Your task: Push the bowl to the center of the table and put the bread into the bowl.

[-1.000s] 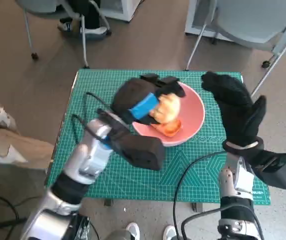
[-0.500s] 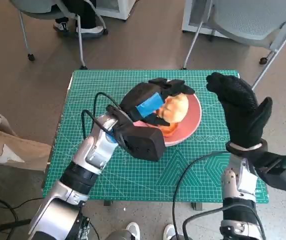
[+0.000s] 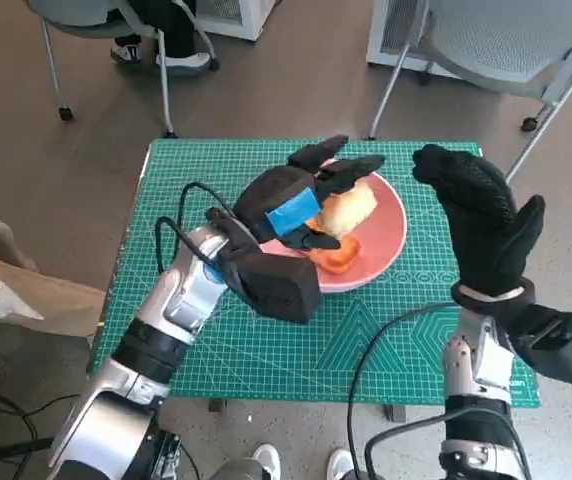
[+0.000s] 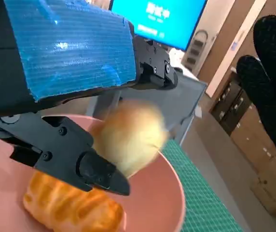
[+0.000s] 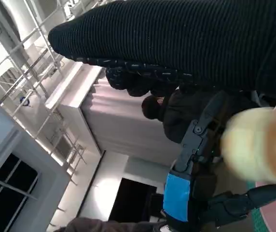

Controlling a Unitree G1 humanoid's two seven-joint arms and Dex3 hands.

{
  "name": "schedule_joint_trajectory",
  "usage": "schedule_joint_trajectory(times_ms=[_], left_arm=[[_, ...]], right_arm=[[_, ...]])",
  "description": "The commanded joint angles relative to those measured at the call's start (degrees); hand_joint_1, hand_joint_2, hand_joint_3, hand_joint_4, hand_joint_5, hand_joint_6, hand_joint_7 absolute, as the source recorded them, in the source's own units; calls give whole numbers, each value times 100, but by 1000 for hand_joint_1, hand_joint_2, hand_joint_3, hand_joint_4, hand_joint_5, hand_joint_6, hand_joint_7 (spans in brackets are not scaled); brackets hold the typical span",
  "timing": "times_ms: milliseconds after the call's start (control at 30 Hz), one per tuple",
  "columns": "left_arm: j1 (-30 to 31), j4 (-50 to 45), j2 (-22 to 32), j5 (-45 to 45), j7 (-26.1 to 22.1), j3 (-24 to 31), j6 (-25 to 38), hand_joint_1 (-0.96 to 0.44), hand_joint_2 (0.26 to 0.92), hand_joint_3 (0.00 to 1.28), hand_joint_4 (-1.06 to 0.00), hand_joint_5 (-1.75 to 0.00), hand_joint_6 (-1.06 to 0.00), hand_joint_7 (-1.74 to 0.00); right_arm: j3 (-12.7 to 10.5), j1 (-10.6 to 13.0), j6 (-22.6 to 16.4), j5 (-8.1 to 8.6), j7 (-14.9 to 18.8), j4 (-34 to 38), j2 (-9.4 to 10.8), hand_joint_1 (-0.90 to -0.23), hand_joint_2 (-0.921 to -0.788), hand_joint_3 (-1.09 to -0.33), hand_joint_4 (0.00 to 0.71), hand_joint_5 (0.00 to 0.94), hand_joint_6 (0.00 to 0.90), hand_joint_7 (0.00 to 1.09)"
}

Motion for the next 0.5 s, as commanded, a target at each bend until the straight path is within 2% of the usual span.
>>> schedule_joint_trajectory(times_ms=[33, 300, 500], left_arm=[[-119, 140, 57, 45, 243, 60, -204, -676, 915, 107, 1, 1, -181, -6], [-102, 378, 144, -274, 446, 369, -634, -772, 921, 363, 1, 1, -159, 0], [-21, 682, 14, -1573, -51, 1071, -1154, -791, 921, 451, 1, 1, -156, 0]], right_arm=[[15, -1, -10, -46, -51, 99, 18, -623, -921, -752, 234, 1, 108, 470], [39, -68, 61, -59, -95, 30, -5, -620, -921, -756, 232, 0, 107, 471], [90, -118, 205, -78, -188, -238, -25, -619, -921, -760, 230, 0, 104, 473]])
